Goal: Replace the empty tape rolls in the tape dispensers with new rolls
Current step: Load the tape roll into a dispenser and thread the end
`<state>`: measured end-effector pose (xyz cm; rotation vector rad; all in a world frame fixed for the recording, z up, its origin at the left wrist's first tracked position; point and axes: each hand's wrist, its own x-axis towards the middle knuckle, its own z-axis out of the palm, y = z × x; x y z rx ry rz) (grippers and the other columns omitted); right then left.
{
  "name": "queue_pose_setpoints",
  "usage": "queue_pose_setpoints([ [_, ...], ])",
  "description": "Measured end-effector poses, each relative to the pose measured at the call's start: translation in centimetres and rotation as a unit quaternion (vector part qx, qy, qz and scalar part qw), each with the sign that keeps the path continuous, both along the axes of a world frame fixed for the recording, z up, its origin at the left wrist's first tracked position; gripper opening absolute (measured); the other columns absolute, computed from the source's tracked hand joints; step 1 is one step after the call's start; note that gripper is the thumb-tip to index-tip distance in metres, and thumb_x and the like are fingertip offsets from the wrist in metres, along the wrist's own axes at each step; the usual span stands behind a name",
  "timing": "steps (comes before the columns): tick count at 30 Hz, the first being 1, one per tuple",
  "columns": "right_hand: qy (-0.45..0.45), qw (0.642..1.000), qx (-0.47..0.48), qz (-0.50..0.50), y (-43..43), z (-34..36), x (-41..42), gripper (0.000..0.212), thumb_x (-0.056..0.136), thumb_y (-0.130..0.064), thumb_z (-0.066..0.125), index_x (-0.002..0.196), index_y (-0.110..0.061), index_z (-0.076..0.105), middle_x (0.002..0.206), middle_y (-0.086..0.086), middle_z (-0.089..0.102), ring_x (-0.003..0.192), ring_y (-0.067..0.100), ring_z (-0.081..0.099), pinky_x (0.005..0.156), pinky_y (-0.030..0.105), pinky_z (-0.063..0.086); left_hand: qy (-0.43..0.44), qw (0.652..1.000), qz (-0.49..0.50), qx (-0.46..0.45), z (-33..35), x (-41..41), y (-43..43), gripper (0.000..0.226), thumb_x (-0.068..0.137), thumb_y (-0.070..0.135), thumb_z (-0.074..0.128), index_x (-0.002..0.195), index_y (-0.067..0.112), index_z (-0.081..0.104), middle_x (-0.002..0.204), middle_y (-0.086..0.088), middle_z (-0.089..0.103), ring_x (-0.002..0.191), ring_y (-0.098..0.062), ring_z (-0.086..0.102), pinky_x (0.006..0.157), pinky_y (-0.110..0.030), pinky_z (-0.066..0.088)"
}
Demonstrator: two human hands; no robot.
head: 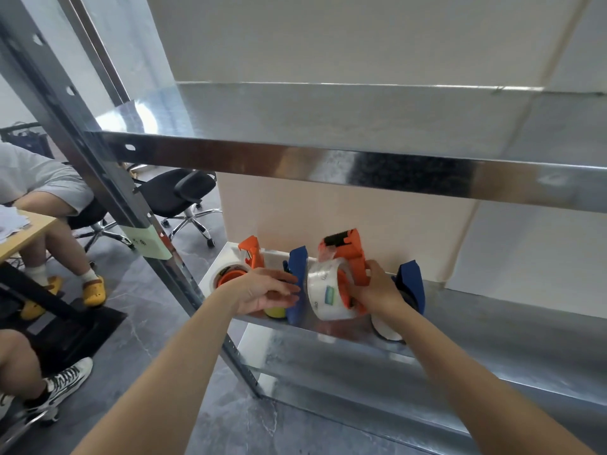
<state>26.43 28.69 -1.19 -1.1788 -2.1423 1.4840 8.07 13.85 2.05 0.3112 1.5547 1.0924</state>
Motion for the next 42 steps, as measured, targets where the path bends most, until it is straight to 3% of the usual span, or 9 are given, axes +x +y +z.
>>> queue_pose_setpoints([
  [4, 0.083, 0.992, -0.084, 0.05, -1.5, 2.6, 0.3, 0.044, 0.084, -0.02, 0.072, 0.118, -0.016, 0.045, 0.107, -0.001, 0.062, 0.087, 0.01, 0.064, 0.063, 0.021, 0.055, -0.011, 0.995, -0.099, -0.002, 0.6, 1.6, 0.5, 0.065, 0.077, 0.004, 0.069, 0.133, 0.026, 0.045, 0.121, -0.011, 0.065, 0.112, -0.031, 0.062, 0.088, -0.042, 0.053],
  [7, 0.101, 0.988, -0.08, 0.09, -2.1, 3.4, 0.0, 0.033, 0.088, -0.02, 0.069, 0.113, -0.016, 0.048, 0.11, 0.002, 0.066, 0.091, 0.013, 0.067, 0.069, 0.025, 0.057, -0.05, 0.995, -0.091, 0.016, 1.6, 2.8, 0.7, 0.043, 0.088, 0.029, 0.061, 0.126, 0.012, 0.051, 0.114, -0.016, 0.067, 0.099, -0.03, 0.067, 0.083, -0.044, 0.056],
  [10, 0.103, 0.985, -0.075, 0.113, -2.4, 4.0, -0.1, 0.033, 0.087, -0.022, 0.069, 0.114, -0.018, 0.05, 0.113, 0.003, 0.066, 0.099, 0.018, 0.067, 0.083, 0.036, 0.057, -0.057, 0.995, -0.067, 0.034, 3.0, 3.8, 0.6, 0.022, 0.093, 0.027, 0.049, 0.1, 0.009, 0.059, 0.084, -0.01, 0.074, 0.072, -0.023, 0.072, 0.07, -0.039, 0.058],
  [20, 0.138, 0.968, -0.065, 0.201, -4.1, 7.0, 0.0, 0.043, 0.082, -0.017, 0.071, 0.122, -0.014, 0.055, 0.113, 0.008, 0.068, 0.098, 0.018, 0.068, 0.078, 0.025, 0.056, -0.022, 0.999, -0.014, 0.037, 4.4, 3.9, -1.2, 0.035, 0.096, 0.028, 0.044, 0.071, 0.012, 0.062, 0.059, -0.004, 0.069, 0.054, -0.016, 0.067, 0.077, -0.037, 0.046],
  [24, 0.1, 0.971, 0.006, 0.215, -3.9, 9.5, 0.4, 0.047, 0.08, -0.016, 0.076, 0.123, -0.016, 0.056, 0.111, -0.001, 0.066, 0.094, 0.013, 0.063, 0.068, 0.012, 0.049, -0.019, 0.996, 0.022, 0.086, 4.0, 3.1, -2.0, 0.03, 0.086, 0.04, 0.06, 0.082, 0.013, 0.073, 0.08, -0.009, 0.072, 0.074, -0.025, 0.068, 0.099, -0.05, 0.043],
  [28, 0.147, 0.968, 0.101, 0.176, -3.6, 12.0, 1.3, 0.052, 0.07, -0.034, 0.081, 0.116, -0.033, 0.058, 0.113, -0.009, 0.055, 0.09, 0.012, 0.054, 0.075, 0.019, 0.046, 0.006, 0.995, 0.037, 0.094, 4.2, 2.4, -3.2, 0.053, 0.063, 0.054, 0.073, 0.096, 0.013, 0.068, 0.099, -0.015, 0.069, 0.09, -0.032, 0.066, 0.1, -0.051, 0.042],
  [33, 0.181, 0.926, 0.097, 0.317, -5.2, 14.4, 1.2, 0.038, 0.075, -0.009, 0.079, 0.108, -0.024, 0.068, 0.11, -0.012, 0.06, 0.092, 0.0, 0.052, 0.076, 0.015, 0.045, 0.022, 0.992, 0.049, 0.114, 4.6, 2.7, -3.8, 0.064, 0.078, 0.052, 0.066, 0.125, 0.01, 0.057, 0.124, -0.024, 0.058, 0.115, -0.042, 0.053, 0.106, -0.061, 0.033],
  [38, 0.238, 0.907, 0.072, 0.339, -6.9, 15.1, 0.3, 0.006, 0.075, 0.005, 0.074, 0.08, 0.002, 0.071, 0.09, 0.006, 0.064, 0.08, 0.002, 0.06, 0.07, 0.009, 0.044, 0.02, 0.99, 0.02, 0.136, 5.2, 3.3, -4.7, 0.036, 0.085, 0.037, 0.06, 0.106, 0.008, 0.067, 0.108, -0.022, 0.066, 0.101, -0.037, 0.062, 0.099, -0.053, 0.044],
  [42, 0.252, 0.91, 0.06, 0.322, -7.7, 15.2, -0.2, 0.006, 0.079, -0.001, 0.073, 0.074, -0.003, 0.069, 0.081, 0.002, 0.066, 0.075, 0.008, 0.061, 0.069, 0.026, 0.05, 0.027, 0.991, 0.013, 0.134, 5.2, 3.1, -5.5, 0.055, 0.076, 0.049, 0.065, 0.113, 0.009, 0.062, 0.114, -0.021, 0.063, 0.098, -0.036, 0.063, 0.091, -0.05, 0.05],
])
